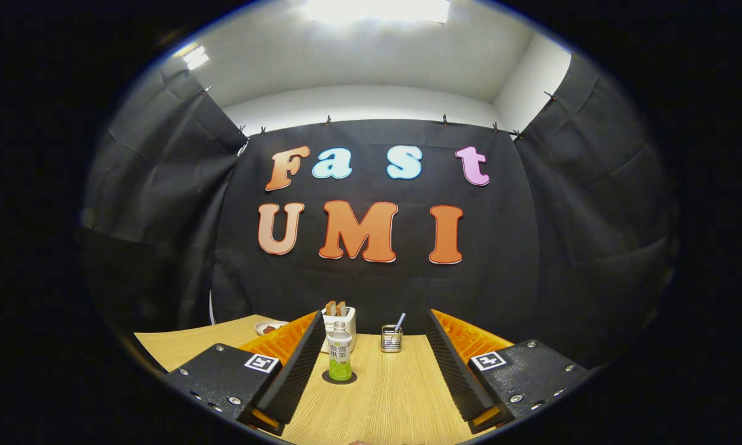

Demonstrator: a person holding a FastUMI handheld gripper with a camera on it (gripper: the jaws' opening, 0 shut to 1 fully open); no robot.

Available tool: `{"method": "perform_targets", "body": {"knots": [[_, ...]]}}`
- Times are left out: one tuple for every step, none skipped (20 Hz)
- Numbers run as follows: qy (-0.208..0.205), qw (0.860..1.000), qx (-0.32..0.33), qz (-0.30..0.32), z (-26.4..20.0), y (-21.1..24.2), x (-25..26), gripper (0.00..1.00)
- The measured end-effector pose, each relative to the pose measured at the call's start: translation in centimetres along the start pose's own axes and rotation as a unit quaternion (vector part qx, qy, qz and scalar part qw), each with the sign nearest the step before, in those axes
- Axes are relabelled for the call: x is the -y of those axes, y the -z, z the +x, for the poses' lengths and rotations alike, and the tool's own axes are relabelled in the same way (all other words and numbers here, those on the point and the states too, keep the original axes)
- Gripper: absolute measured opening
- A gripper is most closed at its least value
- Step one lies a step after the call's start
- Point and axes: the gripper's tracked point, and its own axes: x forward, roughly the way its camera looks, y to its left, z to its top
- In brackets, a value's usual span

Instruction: Take the bottle from table, then pour the juice into the cup, finally place the bottle on the coaster

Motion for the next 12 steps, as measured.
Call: {"method": "perform_targets", "body": {"knots": [[0.000,1.000,0.000,0.002,-0.03,-0.05,0.03,0.97],[0.000,1.000,0.000,0.003,-0.11,0.02,0.07,0.97],[0.003,1.000,0.000,0.002,-0.05,0.02,0.18,0.97],[0.005,1.000,0.000,0.001,-0.01,0.12,0.35,0.97],[0.007,1.000,-0.001,0.000,0.08,0.18,0.48,0.97],[0.008,1.000,-0.002,0.000,0.00,0.20,0.46,0.97],[0.007,1.000,-0.002,0.002,-0.03,0.23,0.44,0.97],[0.006,1.000,-0.002,0.004,-0.15,0.19,0.41,0.97],[0.005,1.000,0.000,0.006,-0.15,0.04,0.40,0.97],[0.006,1.000,0.001,0.007,-0.28,-0.07,0.43,0.97],[0.007,1.000,0.003,0.009,-0.36,-0.24,0.52,0.97],[0.007,1.000,0.004,0.012,-0.34,-0.39,0.79,0.97]]}}
